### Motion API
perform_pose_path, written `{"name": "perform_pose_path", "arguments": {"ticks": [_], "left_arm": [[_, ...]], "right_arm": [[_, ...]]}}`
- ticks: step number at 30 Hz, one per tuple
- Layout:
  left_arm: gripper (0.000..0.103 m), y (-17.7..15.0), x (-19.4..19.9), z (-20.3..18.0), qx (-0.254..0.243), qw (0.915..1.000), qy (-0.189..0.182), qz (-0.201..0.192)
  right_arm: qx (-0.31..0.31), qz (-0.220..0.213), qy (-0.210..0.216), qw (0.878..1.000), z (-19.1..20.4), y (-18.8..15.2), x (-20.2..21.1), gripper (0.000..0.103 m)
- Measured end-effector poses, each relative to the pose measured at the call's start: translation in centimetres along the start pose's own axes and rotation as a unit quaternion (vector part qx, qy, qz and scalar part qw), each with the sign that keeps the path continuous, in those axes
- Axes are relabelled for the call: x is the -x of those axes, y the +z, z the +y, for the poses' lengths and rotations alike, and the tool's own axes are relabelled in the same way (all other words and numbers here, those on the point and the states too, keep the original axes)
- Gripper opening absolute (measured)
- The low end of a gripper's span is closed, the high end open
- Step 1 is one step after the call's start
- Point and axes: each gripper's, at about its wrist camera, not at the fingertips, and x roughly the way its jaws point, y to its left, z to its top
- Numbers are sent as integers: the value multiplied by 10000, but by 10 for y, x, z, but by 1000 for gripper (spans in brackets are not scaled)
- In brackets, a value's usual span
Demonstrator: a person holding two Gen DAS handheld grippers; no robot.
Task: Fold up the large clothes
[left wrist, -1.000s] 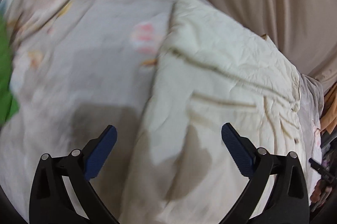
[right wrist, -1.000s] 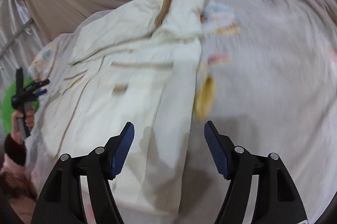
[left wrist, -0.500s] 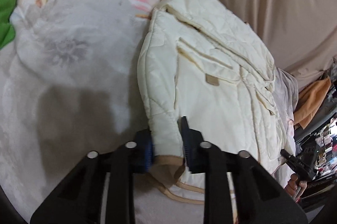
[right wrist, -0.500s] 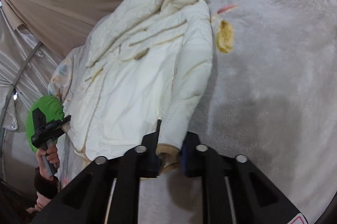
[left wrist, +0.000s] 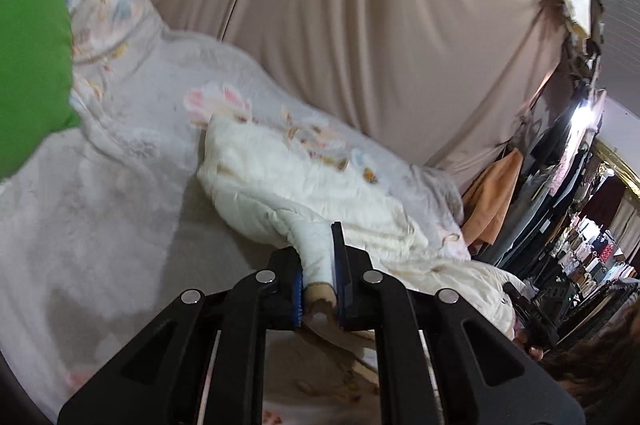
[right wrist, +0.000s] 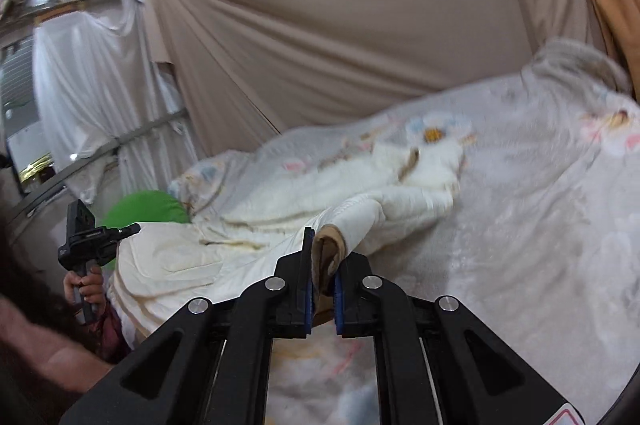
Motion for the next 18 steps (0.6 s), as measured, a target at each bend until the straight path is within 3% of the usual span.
{"name": "perform_pose_path", "arguments": {"ticks": [4, 7, 10, 14, 18], "left_arm": [[11, 5, 29, -21, 4, 9986, -74, -528], [11, 27, 9, -26, -20, 9983, 90, -572], [11, 58, -40, -29, -134, 9980, 397, -472], [11, 85, -114, -19, -173, 9948, 986, -199], [11, 98, -198, 14, -146, 9841, 1752, 243]], "right_arm": [[93, -408, 251, 9988, 13, 12, 24, 8], [-554, -497, 367, 9966, -8, 42, 4, 8], [-1175, -311, 401, 9918, -43, 68, -40, 8], [-1747, 172, 66, 9844, -84, 90, -121, 8], [-2040, 603, -430, 9762, -118, 94, -189, 8]]}}
